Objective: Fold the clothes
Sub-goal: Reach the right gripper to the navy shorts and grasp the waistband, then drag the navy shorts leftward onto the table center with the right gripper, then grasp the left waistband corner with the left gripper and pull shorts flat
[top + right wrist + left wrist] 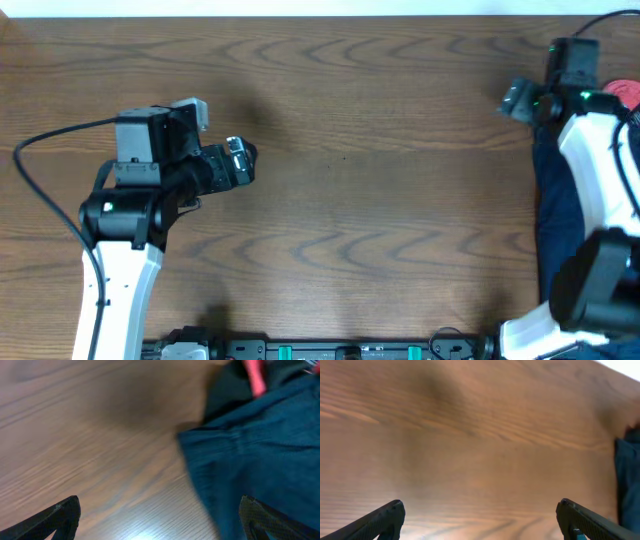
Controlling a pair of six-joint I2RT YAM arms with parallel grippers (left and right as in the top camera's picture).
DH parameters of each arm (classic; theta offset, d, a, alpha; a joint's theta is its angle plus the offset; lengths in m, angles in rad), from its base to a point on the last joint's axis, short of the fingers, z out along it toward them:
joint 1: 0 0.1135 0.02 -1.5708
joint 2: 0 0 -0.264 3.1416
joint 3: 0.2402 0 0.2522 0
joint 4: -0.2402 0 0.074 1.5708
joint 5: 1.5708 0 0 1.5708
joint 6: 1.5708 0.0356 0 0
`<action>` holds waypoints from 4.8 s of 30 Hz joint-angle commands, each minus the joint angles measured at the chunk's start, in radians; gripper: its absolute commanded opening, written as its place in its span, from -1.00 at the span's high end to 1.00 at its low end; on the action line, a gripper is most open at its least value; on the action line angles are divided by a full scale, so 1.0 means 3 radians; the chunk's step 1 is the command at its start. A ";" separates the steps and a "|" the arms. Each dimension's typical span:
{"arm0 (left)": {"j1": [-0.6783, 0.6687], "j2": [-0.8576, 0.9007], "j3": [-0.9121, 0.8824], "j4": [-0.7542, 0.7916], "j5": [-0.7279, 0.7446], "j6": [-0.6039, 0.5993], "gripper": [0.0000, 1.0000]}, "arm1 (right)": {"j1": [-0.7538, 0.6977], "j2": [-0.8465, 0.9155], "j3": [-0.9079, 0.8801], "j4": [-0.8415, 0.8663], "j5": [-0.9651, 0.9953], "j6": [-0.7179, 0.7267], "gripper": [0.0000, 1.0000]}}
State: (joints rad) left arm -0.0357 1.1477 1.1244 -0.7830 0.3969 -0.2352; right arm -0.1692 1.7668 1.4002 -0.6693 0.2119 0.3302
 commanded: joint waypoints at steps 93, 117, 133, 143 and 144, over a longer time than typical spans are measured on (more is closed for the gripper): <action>-0.0038 0.0539 0.0069 0.0135 -0.0010 0.0081 -0.95 | 0.1442 -0.0127 -0.0748 -0.0979 -0.0502 0.0374 -0.22; -0.0123 0.0618 0.0014 0.0200 0.0037 0.0515 -0.94 | 0.0741 -0.0085 -0.1586 -0.0047 0.0275 0.0397 0.92; -0.0750 0.1967 -0.0036 0.0866 -0.0406 0.0839 -0.86 | 0.0684 -0.0891 -0.0899 -0.0651 -0.1020 -0.0159 0.00; -0.0750 0.2612 -0.0036 0.1340 -0.0404 0.0921 -0.44 | 0.0687 -0.1336 -0.0899 -0.0754 -0.1720 -0.0585 -0.04; -0.0750 0.2655 -0.0036 0.1361 -0.0404 0.0921 -0.39 | 0.0687 -0.1347 -0.0899 -0.0774 -0.1720 -0.0586 -0.04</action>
State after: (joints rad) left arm -0.2581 1.9003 1.1240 -0.3813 0.2836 0.0288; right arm 0.0452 1.3834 1.1130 -0.8928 -0.2432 0.1986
